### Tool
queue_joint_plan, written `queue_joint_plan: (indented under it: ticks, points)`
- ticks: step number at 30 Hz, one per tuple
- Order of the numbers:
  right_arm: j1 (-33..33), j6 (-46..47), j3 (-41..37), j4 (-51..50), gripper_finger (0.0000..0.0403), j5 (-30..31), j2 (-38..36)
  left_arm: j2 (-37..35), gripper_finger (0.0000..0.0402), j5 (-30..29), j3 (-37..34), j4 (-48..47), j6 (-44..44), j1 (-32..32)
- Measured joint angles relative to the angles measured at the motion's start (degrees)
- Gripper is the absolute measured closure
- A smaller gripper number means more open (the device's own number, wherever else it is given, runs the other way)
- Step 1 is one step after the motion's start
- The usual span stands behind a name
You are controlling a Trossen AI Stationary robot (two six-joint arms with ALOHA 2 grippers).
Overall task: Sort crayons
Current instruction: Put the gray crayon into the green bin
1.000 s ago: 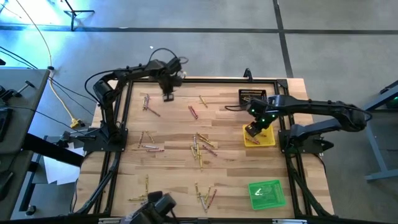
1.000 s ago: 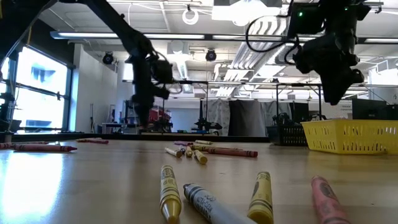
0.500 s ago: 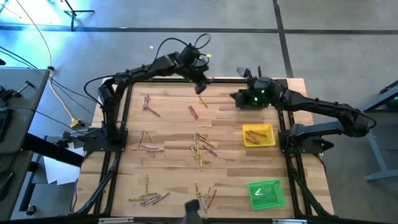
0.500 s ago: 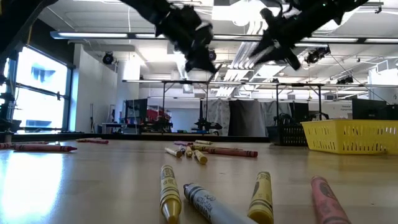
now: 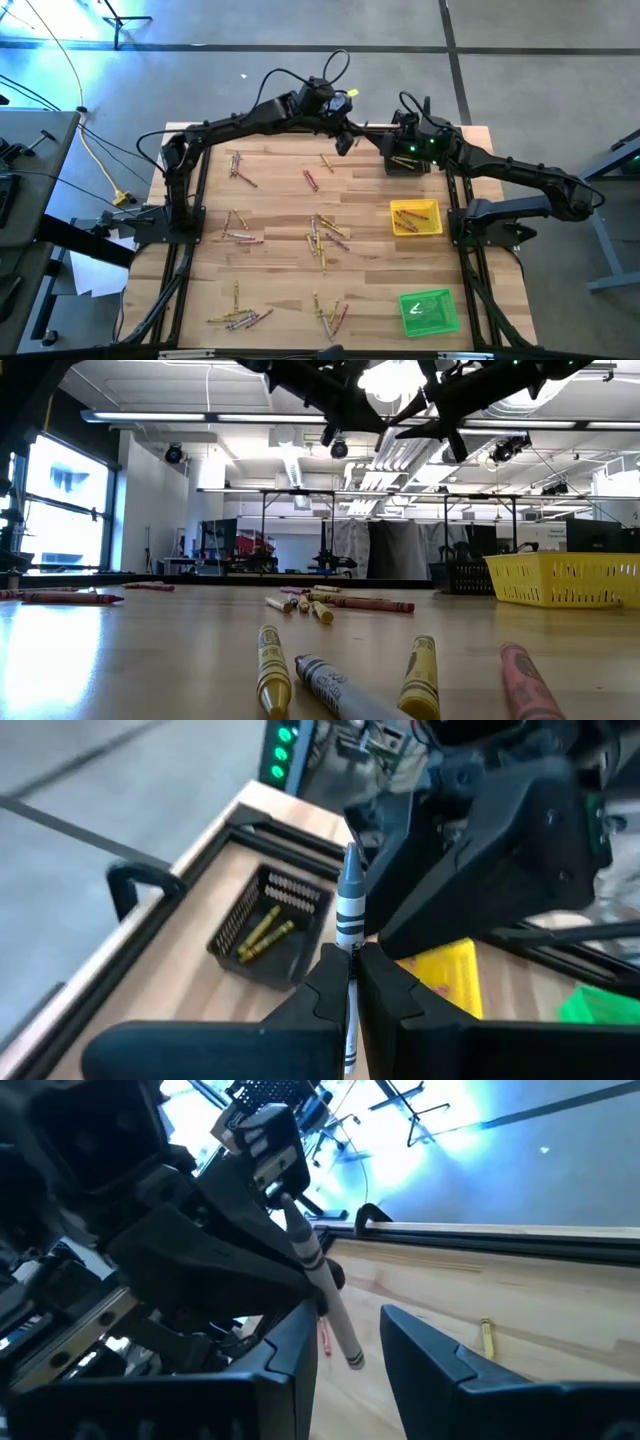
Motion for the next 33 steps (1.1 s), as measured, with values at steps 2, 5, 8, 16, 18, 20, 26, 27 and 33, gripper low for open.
queue_joint_plan:
  ticks: [2,5,8,16,18,20,26,27,33]
  points:
    - [0.0,0.0,0.0,0.0,0.0304,0.0,0.0,0.0,0.0401,-2.2,0.0,0.9,0.0,-0.5]
    - [0.0,-0.1,0.0,0.0,0.0304,-0.6,0.0,0.0,0.0401,-3.1,0.0,2.7,-0.5,-0.8]
    - [0.0,-0.7,0.0,0.0,0.0304,-1.4,0.0,0.0,0.0401,-3.1,0.0,3.6,-2.7,-0.7]
    - [0.0,-3.0,0.0,0.0,0.0304,-0.8,0.0,0.0,0.0401,-3.1,0.0,7.1,-6.4,-1.7]
    - [0.0,-3.2,0.0,0.0,0.0304,-0.9,0.0,0.0,0.0401,-3.2,0.0,7.4,-6.4,-2.1]
    - [0.1,-4.0,0.0,0.1,0.0304,-0.9,0.0,0.0,0.0401,-3.2,0.0,7.4,-6.5,-2.4]
    - [0.1,-4.3,0.0,1.8,0.0305,-0.3,0.0,0.0,0.0401,-3.3,0.0,8.7,-7.5,-2.6]
    - [0.1,-4.6,0.0,2.3,0.0307,-0.3,0.0,0.0,0.0401,-3.3,0.0,8.7,-7.6,-2.6]
    - [0.0,-4.6,0.0,3.6,0.0352,-1.4,0.1,0.0,0.0401,-3.4,0.0,8.7,-7.9,-2.6]
